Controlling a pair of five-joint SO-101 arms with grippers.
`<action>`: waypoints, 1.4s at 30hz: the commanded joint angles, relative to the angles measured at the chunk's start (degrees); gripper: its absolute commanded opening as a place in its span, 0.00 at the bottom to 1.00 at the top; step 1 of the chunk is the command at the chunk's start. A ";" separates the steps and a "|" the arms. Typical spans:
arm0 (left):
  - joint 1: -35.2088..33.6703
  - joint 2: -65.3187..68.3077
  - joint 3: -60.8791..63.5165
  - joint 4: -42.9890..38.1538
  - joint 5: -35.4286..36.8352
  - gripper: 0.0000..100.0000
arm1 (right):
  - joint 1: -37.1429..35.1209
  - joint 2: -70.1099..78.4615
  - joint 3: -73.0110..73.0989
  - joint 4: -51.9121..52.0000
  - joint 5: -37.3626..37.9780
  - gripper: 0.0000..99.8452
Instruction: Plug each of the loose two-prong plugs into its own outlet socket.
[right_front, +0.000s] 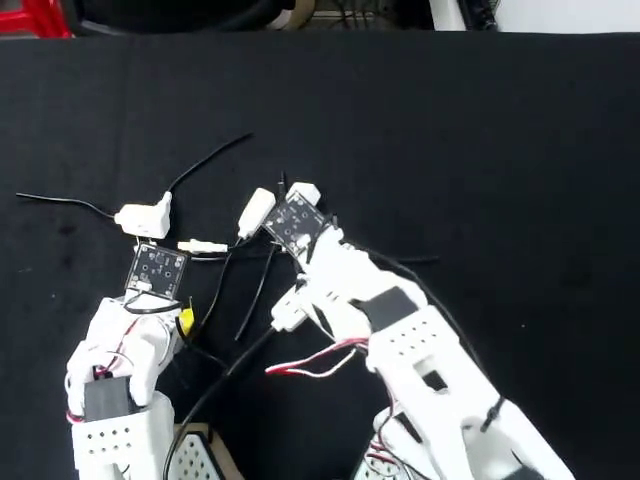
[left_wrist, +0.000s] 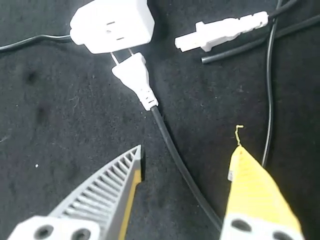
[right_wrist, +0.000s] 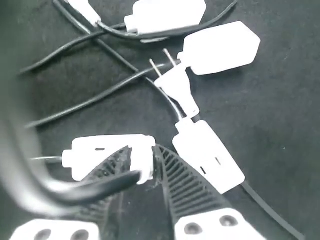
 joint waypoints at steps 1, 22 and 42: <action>0.75 -0.44 1.10 -1.05 -2.90 0.28 | -0.70 1.54 -4.00 0.44 -0.62 0.01; 0.84 -0.44 1.10 -1.05 -4.13 0.28 | -1.14 1.27 -4.35 3.25 -4.57 0.01; 0.84 -0.44 1.10 -1.14 -4.13 0.28 | -2.99 1.54 -6.02 5.80 -4.57 0.01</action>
